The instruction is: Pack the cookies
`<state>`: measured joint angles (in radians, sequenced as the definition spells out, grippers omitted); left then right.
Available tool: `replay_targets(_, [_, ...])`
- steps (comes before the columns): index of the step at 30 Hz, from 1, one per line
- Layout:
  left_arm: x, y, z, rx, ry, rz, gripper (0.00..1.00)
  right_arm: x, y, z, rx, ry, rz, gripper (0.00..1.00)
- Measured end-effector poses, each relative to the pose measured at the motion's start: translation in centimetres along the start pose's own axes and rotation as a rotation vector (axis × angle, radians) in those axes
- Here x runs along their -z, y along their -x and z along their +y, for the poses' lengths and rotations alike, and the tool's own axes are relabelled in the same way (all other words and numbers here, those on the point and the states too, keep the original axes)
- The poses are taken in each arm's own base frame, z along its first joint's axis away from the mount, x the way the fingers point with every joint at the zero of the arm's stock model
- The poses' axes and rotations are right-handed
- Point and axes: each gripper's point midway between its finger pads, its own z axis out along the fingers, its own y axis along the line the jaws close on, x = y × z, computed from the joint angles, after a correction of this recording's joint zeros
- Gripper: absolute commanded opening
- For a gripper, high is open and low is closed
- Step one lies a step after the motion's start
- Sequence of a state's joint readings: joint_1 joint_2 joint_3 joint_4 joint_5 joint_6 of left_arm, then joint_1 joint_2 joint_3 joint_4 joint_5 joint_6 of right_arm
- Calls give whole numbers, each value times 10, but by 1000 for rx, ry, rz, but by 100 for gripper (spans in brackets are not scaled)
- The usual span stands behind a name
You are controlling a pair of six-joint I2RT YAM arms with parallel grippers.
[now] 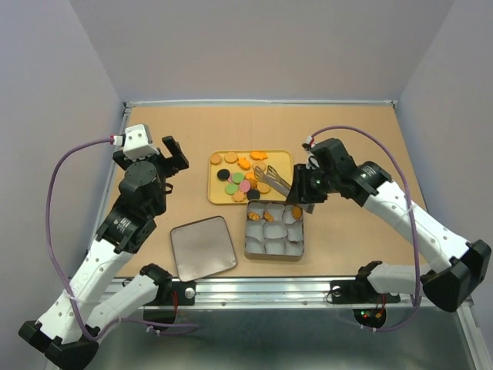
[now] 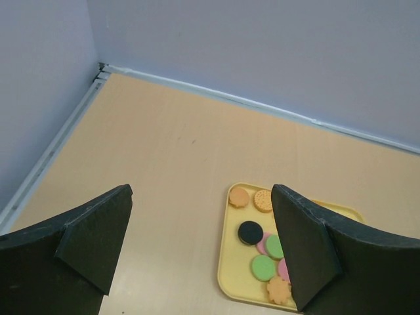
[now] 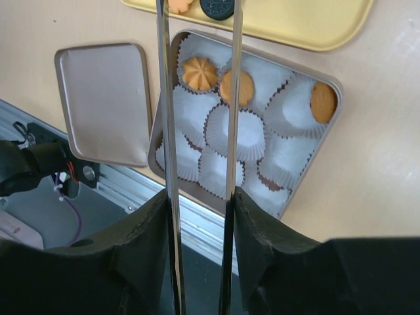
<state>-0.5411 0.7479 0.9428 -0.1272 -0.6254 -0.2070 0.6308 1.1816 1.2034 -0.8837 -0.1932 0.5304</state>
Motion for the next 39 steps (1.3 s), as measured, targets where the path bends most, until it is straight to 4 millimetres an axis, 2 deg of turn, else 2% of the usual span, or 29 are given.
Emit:
replay_targets(5, [7, -3, 19, -54, 61, 8, 99, -35, 0, 6, 23, 4, 53, 43])
replay_targets(15, [22, -32, 49, -116, 113, 25, 99, -55, 3, 11, 40, 29, 57, 43])
replay_targets(26, [21, -32, 53, -123, 146, 23, 99, -81, -9, 1, 32, 3, 119, 42])
replay_targets(39, [23, -26, 54, -107, 143, 0, 99, -98, -19, -1, 48, 6, 176, 38])
